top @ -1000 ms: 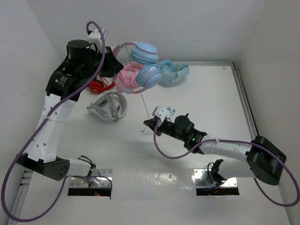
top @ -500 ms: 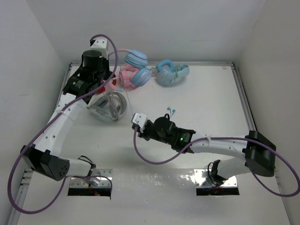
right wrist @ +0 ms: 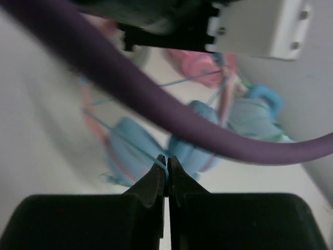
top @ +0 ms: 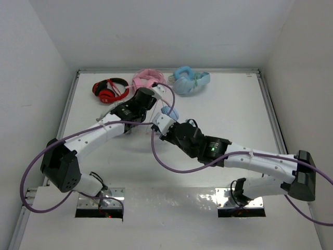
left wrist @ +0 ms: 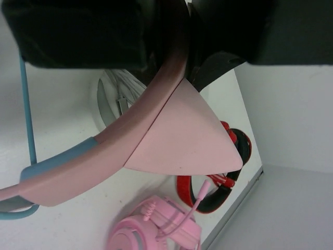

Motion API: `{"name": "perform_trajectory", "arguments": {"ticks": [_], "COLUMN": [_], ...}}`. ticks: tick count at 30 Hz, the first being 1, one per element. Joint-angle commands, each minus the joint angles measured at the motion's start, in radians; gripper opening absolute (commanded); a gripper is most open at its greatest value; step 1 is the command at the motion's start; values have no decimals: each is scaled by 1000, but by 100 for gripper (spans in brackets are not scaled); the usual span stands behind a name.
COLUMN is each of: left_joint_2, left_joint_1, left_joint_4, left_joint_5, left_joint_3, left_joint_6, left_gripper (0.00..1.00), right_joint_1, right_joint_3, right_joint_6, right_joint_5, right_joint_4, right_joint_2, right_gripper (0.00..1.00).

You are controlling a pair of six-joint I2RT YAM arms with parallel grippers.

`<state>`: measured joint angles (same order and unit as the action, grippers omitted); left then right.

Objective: Wrap the headphones

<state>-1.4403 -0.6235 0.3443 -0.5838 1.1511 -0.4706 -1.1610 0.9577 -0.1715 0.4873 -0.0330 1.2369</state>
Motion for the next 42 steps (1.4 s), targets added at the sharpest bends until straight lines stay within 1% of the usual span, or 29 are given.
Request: {"name": "perform_trajectory", "arguments": {"ticks": [1, 2, 3, 4, 5, 6, 7, 8, 9, 11, 13, 14, 16, 17, 18, 19, 20, 24, 28, 31, 36, 38, 40, 42], "left_joint_2": [40, 43, 44, 44, 43, 41, 37, 31, 27, 24, 29, 29, 37, 41, 44, 50, 54, 57, 58, 67, 103, 119, 124, 127], "left_joint_1": [-24, -42, -76, -90, -117, -128, -139, -163, -176, -200, -209, -214, -217, -219, -219, -219, -219, -220, -220, -220, -219, -219, -219, -219], "left_joint_4": [-27, -2, 8, 18, 39, 50, 59, 73, 73, 74, 91, 123, 186, 203, 222, 248, 262, 303, 352, 384, 423, 429, 432, 432], "left_joint_5": [7, 19, 19, 18, 16, 15, 6, -5, -42, -66, -36, -13, 79, 114, 181, 209, 237, 353, 453, 524, 605, 592, 515, 434], "left_joint_3": [-2, -10, -23, -28, -34, -34, -34, -36, -37, -39, -30, -12, 10, 19, 36, 45, 53, 105, 156, 186, 236, 268, 286, 292], "left_joint_6": [-114, -121, -134, -137, -138, -138, -138, -137, -137, -138, -135, -122, -105, -85, -76, -68, -50, -10, 16, 35, 53, 92, 125, 127], "left_gripper": [0, 0, 0, 0, 0, 0, 0, 0, 0, 0, 0, 0, 0, 0, 0, 0, 0, 0, 0, 0, 0, 0, 0, 0], "right_joint_1": [1, 7, 26, 40, 75, 93, 115, 153, 170, 208, 231, 259, 288, 317, 331, 351, 362, 396, 440, 458, 521, 537, 543, 544], "right_joint_3": [0, -23, -71, -95, -131, -142, -146, -143, -143, -146, -148, -155, -168, -177, -178, -186, -191, -172, -134, -106, -132, -166, -215, -235], "right_joint_6": [-215, -283, -425, -492, -557, -638, -655, -657, -652, -651, -639, -611, -576, -524, -495, -467, -412, -284, -209, -172, -102, -89, -82, -74], "right_joint_5": [371, 431, 485, 555, 572, 580, 577, 576, 576, 559, 527, 472, 391, 294, 236, 173, 49, -105, -177, -211, -279, -294, -294, -291], "right_joint_4": [103, 242, 318, 399, 527, 569, 596, 596, 594, 596, 602, 607, 616, 616, 607, 592, 587, 599, 591, 535, 498, 490, 505, 507], "right_joint_2": [-31, -31, -30, -30, -30, -30, -30, -28, -28, -22, -16, -17, -36, -43, -56, -82, -94, -113, -93, -77, -97, -116, -157, -180], "right_gripper": [0, 0, 0, 0, 0, 0, 0, 0, 0, 0, 0, 0, 0, 0, 0, 0, 0, 0, 0, 0, 0, 0, 0, 0]}}
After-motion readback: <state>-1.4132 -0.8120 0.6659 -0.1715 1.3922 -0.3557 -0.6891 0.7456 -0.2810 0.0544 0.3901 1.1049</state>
